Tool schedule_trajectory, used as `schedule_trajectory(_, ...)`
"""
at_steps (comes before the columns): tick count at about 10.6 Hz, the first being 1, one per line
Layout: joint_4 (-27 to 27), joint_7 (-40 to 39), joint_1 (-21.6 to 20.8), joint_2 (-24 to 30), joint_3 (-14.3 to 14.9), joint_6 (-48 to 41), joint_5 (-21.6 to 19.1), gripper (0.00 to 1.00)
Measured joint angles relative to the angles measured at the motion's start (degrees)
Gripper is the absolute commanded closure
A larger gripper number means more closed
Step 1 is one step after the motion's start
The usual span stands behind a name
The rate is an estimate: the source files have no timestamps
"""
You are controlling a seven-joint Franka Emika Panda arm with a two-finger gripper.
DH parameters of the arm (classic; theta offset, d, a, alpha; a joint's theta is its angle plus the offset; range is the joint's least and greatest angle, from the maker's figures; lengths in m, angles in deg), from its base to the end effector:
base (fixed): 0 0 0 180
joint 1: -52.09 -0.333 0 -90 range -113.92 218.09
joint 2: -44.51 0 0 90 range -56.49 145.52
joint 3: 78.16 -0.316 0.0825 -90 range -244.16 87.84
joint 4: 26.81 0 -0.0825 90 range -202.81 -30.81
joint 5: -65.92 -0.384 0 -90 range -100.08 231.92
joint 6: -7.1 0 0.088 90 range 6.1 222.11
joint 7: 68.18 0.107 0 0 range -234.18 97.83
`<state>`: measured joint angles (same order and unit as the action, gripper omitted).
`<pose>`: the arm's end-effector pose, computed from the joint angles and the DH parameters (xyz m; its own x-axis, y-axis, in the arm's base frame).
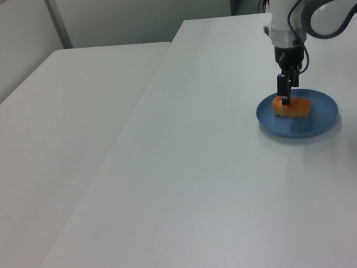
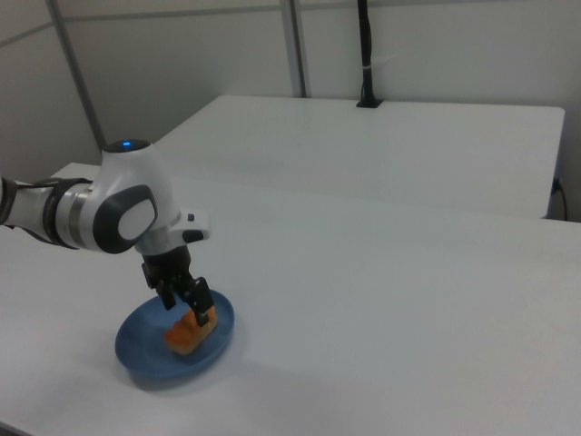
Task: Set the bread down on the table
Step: 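Close the gripper around the orange bread roll on the plate, then lift the bread roll up off the blue plate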
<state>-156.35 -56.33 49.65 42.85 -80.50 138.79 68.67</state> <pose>0.5221 0.0426 0.3494 0.9957 -0.0913 0.0150 -0.0917 -0.9953 0.0325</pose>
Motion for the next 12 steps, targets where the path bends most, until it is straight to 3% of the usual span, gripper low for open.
schedule_trajectory(2,-0.18,0.0,-0.06,-2.14,0.0,1.23,0.01,0.22)
schedule_trajectory(4,-0.18,0.0,-0.06,-3.39,0.0,1.77,0.01,0.47)
schedule_trajectory(6,-0.18,0.0,-0.06,-3.71,0.0,1.78,0.01,0.65)
schedule_trajectory(12,0.48,0.0,-0.06,-3.21,0.0,0.83,0.01,0.67)
